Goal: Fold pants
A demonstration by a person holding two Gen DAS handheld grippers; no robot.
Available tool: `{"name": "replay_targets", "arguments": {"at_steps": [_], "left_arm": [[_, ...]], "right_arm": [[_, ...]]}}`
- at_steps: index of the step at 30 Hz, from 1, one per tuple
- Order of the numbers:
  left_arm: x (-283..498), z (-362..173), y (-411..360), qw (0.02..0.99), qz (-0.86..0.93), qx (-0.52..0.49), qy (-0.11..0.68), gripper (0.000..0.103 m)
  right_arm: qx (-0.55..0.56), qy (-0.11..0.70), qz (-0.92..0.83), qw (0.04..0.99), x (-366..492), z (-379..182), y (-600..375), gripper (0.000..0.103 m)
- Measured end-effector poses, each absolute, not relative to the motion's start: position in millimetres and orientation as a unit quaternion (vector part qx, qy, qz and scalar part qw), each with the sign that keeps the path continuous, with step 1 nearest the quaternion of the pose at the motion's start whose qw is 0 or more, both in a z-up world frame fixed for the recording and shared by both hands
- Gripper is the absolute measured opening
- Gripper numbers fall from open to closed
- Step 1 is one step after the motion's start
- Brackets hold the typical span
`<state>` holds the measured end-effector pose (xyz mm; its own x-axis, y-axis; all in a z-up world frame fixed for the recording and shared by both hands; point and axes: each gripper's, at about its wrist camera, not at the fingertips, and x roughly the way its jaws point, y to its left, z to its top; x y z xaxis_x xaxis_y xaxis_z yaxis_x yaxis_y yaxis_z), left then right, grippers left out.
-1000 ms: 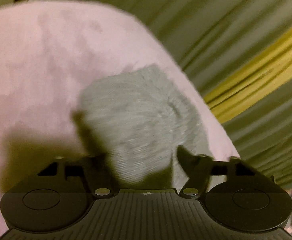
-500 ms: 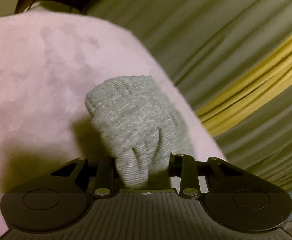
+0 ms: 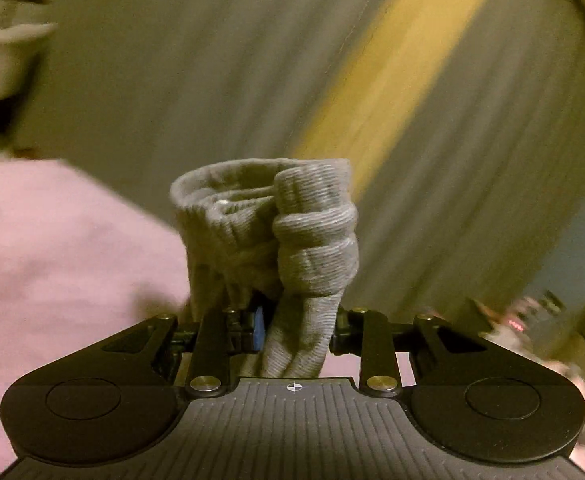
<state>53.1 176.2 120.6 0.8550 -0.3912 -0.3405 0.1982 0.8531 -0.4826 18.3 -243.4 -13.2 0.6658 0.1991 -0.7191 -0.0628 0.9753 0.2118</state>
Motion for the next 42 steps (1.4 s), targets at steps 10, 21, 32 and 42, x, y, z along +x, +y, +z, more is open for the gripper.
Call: {"name": "replay_targets", "arguments": {"at_steps": [10, 21, 32, 42], "left_arm": [[45.9, 52.8, -41.4, 0.902, -0.272, -0.055, 0.33, 0.031], [-12.3, -12.6, -101.8, 0.867, -0.27, 0.124, 0.399, 0.073], [23.0, 49.4, 42.8, 0.929, -0.05, -0.056, 0.362, 0.099], [80.1, -0.1, 120.3, 0.863, 0.101, -0.205, 0.451, 0.099]], "right_arm": [[0.208, 0.367, -0.009, 0.907, 6.5, -6.1, -310.8, 0.053], [0.309, 0.346, 0.01, 0.886, -2.0, -5.5, -343.6, 0.062], [0.401, 0.384, 0.105, 0.825, 14.6, -18.0, -327.9, 0.093], [0.36, 0.374, 0.096, 0.849, 31.5, -7.4, -292.6, 0.072]]}}
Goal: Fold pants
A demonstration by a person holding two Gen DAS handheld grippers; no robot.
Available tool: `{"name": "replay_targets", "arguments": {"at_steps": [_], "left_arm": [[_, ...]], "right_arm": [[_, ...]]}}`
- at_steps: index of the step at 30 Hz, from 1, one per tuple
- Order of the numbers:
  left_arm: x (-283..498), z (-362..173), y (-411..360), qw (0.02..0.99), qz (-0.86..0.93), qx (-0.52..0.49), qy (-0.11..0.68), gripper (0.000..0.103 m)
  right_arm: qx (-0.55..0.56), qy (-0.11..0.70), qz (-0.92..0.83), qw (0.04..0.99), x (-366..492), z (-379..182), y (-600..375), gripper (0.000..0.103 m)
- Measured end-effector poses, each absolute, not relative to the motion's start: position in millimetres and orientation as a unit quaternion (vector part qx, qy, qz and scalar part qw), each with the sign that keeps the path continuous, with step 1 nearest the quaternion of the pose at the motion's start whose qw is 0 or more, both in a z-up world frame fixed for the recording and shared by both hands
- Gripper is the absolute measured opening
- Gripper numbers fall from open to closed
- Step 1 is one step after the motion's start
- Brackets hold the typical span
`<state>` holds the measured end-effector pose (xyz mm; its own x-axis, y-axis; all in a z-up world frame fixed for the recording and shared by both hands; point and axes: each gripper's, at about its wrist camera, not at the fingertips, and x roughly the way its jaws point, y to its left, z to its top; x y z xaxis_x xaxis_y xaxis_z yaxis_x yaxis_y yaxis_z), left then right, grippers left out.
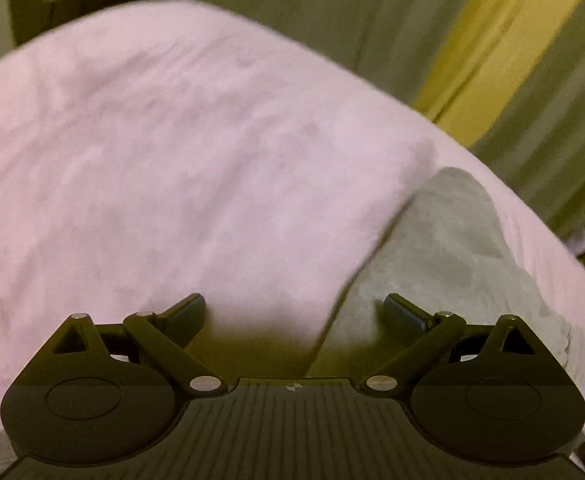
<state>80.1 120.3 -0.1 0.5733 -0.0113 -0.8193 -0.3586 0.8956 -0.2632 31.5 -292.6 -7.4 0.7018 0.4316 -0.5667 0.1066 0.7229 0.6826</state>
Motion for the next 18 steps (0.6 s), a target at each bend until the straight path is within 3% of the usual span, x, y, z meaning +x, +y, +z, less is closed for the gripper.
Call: {"name": "replay_targets", "arguments": {"at_steps": [1, 3, 5, 12, 13, 14, 18], "left_arm": [[79.2, -2.9, 124.9, 0.859, 0.11, -0.207, 0.455, 0.099], [81.4, -6.5, 126.0, 0.853, 0.112, -0.213, 0.464, 0.099], [81.7, -11.3, 123.7, 0.847, 0.105, -0.219, 0.472, 0.099], [81.1, -12.6, 124.6, 0.847, 0.108, -0.213, 0.475, 0.099], [81.8, -13.6, 123.7, 0.847, 0.111, -0.209, 0.476, 0.099], [81.5, -13.1, 122.8, 0.847, 0.112, -0.205, 0.476, 0.099], [80.3, -11.6, 118.6, 0.848, 0.121, -0.191, 0.479, 0.099]], "right_arm": [[0.343, 0.359, 0.09, 0.863, 28.2, -3.3, -290.3, 0.056], [0.328, 0.358, 0.085, 0.87, 30.7, -1.6, -284.2, 0.058], [0.354, 0.374, 0.091, 0.852, 37.0, -8.5, -286.3, 0.07], [0.361, 0.389, 0.084, 0.843, 53.5, -15.9, -268.7, 0.079], [0.364, 0.387, 0.079, 0.844, 55.9, -15.5, -266.0, 0.075], [0.363, 0.383, 0.069, 0.847, 56.2, -14.7, -264.4, 0.06], [0.33, 0.379, 0.052, 0.863, 53.8, -7.7, -255.6, 0.051]]}}
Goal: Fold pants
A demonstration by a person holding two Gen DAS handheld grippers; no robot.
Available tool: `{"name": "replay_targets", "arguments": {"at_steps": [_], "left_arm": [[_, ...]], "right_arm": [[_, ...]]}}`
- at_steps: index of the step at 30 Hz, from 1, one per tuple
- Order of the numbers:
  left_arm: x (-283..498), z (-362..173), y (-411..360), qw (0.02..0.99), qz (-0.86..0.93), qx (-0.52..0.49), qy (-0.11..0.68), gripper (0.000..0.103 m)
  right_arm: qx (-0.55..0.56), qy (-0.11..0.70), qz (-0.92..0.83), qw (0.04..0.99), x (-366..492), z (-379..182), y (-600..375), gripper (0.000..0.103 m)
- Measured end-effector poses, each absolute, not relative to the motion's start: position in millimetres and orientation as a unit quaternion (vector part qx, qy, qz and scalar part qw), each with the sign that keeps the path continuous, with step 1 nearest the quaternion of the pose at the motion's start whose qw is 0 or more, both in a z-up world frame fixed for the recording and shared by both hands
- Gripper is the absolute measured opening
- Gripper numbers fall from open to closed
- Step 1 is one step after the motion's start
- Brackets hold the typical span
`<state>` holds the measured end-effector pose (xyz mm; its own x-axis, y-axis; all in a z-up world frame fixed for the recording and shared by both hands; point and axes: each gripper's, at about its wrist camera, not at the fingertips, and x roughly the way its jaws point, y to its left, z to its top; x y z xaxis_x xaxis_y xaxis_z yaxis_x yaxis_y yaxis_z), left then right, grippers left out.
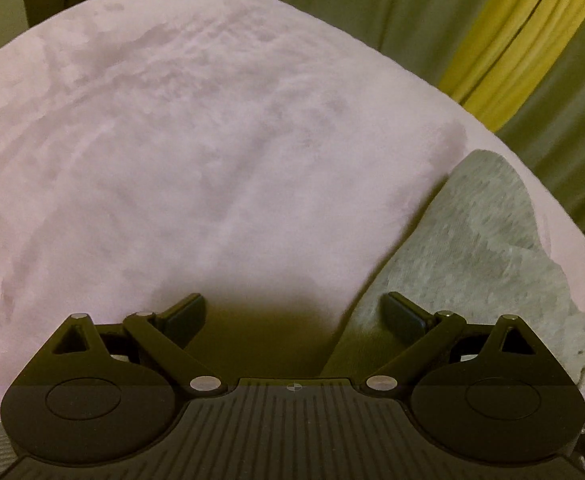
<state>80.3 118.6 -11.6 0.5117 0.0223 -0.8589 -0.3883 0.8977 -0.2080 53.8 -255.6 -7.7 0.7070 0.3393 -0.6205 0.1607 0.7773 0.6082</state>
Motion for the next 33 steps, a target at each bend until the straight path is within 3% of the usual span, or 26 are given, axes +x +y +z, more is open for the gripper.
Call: {"name": "replay_targets", "arguments": {"at_steps": [6, 11, 15, 16, 19, 20, 23, 27, 28, 29, 30, 31, 33], "left_arm": [[82.3, -13.5, 120.1, 0.843, 0.133, -0.19, 0.485, 0.099], [80.8, -11.9, 121.0, 0.842, 0.14, -0.187, 0.487, 0.099], [82.9, -13.2, 118.0, 0.844, 0.14, -0.175, 0.488, 0.099], [83.6, -13.8, 116.7, 0.844, 0.14, -0.171, 0.489, 0.099], [83.8, -13.9, 113.1, 0.846, 0.14, -0.157, 0.49, 0.099], [84.0, -14.1, 112.5, 0.846, 0.139, -0.154, 0.491, 0.099], [84.5, -14.3, 110.0, 0.846, 0.137, -0.146, 0.494, 0.099], [86.1, -14.9, 107.0, 0.844, 0.136, -0.139, 0.5, 0.099], [85.8, -14.6, 105.8, 0.845, 0.133, -0.138, 0.5, 0.099], [85.7, -14.2, 104.9, 0.846, 0.129, -0.137, 0.5, 0.099], [85.7, -13.8, 104.5, 0.848, 0.123, -0.137, 0.498, 0.099], [84.8, -12.3, 103.6, 0.851, 0.118, -0.135, 0.494, 0.099], [80.2, -6.1, 100.2, 0.864, 0.101, -0.131, 0.475, 0.099]], "right_arm": [[0.294, 0.339, 0.056, 0.892, 46.6, 32.0, -242.6, 0.047], [0.316, 0.259, 0.075, 0.91, 32.8, 77.8, -258.4, 0.046], [0.291, 0.259, 0.055, 0.919, 16.1, 70.9, -273.5, 0.047], [0.27, 0.273, 0.041, 0.923, 13.5, 61.5, -275.6, 0.049], [0.19, 0.365, -0.032, 0.911, 16.3, 23.9, -274.9, 0.074], [0.165, 0.383, -0.059, 0.907, 14.6, 15.5, -275.1, 0.078], [0.195, 0.345, -0.048, 0.917, 8.3, 29.5, -282.9, 0.078], [0.15, 0.287, -0.053, 0.945, -1.9, 54.6, -277.0, 0.078], [0.143, 0.274, -0.043, 0.95, -4.1, 57.9, -272.8, 0.073], [0.137, 0.267, -0.024, 0.953, -6.6, 58.3, -268.7, 0.056], [0.135, 0.269, 0.0, 0.954, -6.2, 57.1, -264.7, 0.046], [0.128, 0.277, 0.013, 0.952, -5.7, 52.4, -261.6, 0.041], [0.104, 0.314, 0.009, 0.944, 4.7, 41.9, -249.7, 0.041]]}}
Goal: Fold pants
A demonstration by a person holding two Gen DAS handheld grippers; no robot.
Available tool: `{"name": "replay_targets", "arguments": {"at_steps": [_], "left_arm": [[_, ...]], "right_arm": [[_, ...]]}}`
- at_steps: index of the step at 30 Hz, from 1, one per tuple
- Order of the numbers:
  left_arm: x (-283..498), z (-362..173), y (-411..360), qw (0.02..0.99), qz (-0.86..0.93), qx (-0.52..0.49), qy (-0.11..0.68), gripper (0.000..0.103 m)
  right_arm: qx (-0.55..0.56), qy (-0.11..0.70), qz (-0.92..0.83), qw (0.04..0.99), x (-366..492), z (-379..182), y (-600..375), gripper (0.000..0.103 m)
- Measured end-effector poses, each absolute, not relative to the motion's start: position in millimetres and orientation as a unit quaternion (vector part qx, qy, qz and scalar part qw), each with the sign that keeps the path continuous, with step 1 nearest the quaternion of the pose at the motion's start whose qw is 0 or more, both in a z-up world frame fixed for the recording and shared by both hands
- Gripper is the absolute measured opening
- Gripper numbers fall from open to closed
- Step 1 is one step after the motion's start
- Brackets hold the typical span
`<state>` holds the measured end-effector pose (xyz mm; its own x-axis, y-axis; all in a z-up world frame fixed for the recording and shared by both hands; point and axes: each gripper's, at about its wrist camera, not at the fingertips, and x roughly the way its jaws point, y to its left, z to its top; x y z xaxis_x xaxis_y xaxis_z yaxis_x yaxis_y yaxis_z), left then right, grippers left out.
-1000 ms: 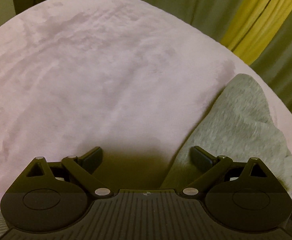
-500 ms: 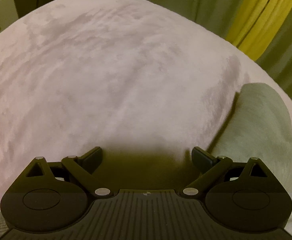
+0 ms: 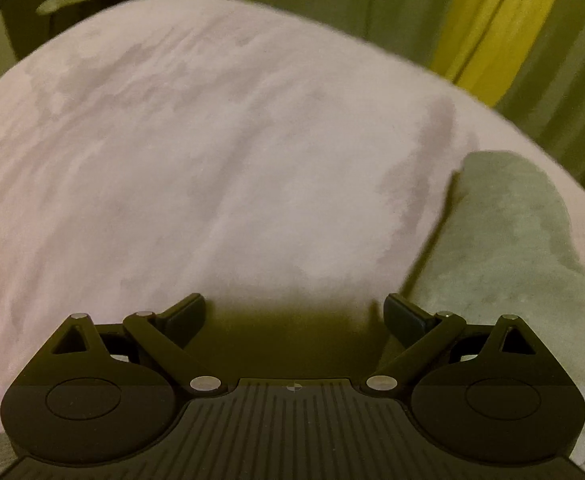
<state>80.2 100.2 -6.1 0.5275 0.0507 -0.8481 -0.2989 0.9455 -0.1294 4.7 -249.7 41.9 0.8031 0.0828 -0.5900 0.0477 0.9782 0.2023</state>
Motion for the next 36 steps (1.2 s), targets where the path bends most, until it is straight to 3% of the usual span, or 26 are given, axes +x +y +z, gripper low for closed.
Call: {"name": "replay_targets", "arguments": {"at_steps": [3, 6, 12, 14, 18, 20, 24, 36], "left_arm": [[68.5, 8.0, 93.2, 0.893, 0.057, -0.125, 0.429, 0.099], [57.0, 20.8, 77.5, 0.918, -0.018, -0.098, 0.384, 0.099], [70.4, 25.1, 19.1, 0.92, -0.082, 0.044, 0.38, 0.099], [79.9, 26.9, 1.2, 0.922, -0.079, 0.112, 0.361, 0.099], [99.2, 35.3, -22.3, 0.92, -0.109, 0.174, 0.335, 0.098], [104.4, 36.9, -32.5, 0.907, -0.166, 0.179, 0.344, 0.098], [124.3, 8.1, -58.5, 0.881, -0.175, 0.259, 0.356, 0.097], [174.6, 10.4, -40.2, 0.905, -0.06, 0.132, 0.401, 0.097]], "right_arm": [[0.028, 0.343, -0.017, 0.939, 11.7, 27.3, -238.5, 0.04], [0.023, 0.346, -0.035, 0.937, 9.5, 34.9, -237.6, 0.041], [0.034, 0.356, -0.03, 0.933, 2.5, 35.6, -246.2, 0.046], [0.04, 0.363, -0.032, 0.93, 2.0, 35.2, -251.2, 0.057], [0.144, 0.376, -0.03, 0.915, 1.3, 20.9, -276.0, 0.068], [0.169, 0.383, -0.036, 0.908, 5.0, 12.4, -284.8, 0.082], [0.186, 0.389, -0.036, 0.902, 10.4, 1.5, -292.0, 0.088], [0.165, 0.401, -0.036, 0.9, 13.5, -8.3, -287.6, 0.098]]}}
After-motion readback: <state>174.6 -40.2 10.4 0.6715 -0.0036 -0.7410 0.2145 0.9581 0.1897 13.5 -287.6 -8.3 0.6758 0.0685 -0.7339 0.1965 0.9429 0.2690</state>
